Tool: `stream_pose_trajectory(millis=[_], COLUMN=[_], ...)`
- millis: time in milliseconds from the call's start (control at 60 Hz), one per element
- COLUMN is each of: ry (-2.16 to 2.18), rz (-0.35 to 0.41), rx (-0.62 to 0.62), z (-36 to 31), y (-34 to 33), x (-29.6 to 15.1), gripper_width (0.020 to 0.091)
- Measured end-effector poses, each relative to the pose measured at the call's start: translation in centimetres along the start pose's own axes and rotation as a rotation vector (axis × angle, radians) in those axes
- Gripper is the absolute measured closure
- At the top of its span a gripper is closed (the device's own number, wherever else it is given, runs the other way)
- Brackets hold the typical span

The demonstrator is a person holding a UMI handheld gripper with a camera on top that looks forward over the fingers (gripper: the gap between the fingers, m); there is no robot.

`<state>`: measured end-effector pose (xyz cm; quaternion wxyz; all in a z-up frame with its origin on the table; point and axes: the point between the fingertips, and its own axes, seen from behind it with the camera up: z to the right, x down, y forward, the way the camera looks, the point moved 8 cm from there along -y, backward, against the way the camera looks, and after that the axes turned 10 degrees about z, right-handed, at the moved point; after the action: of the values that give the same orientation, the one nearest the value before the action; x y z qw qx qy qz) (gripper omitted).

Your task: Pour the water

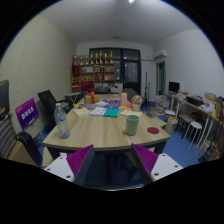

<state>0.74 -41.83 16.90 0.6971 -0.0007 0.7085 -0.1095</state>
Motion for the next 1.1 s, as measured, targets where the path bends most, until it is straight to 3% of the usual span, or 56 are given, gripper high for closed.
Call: stream_pose_trajectory(millis=[383, 617, 800, 1100], ry=[-0.014, 0.013, -0.009, -0.010], rz=[-0.019, 0.047, 0.089, 0.149], rx=[0.007, -0.055, -0.156, -0.174], z=[-3.2, -6.6, -15.5, -28.4], y=[-1.3, -0.5, 4.8, 18.7], x=[-0.1, -0.4, -0.1, 1.3], gripper_width=[0.0267, 0.0273, 0.0272, 0.0272])
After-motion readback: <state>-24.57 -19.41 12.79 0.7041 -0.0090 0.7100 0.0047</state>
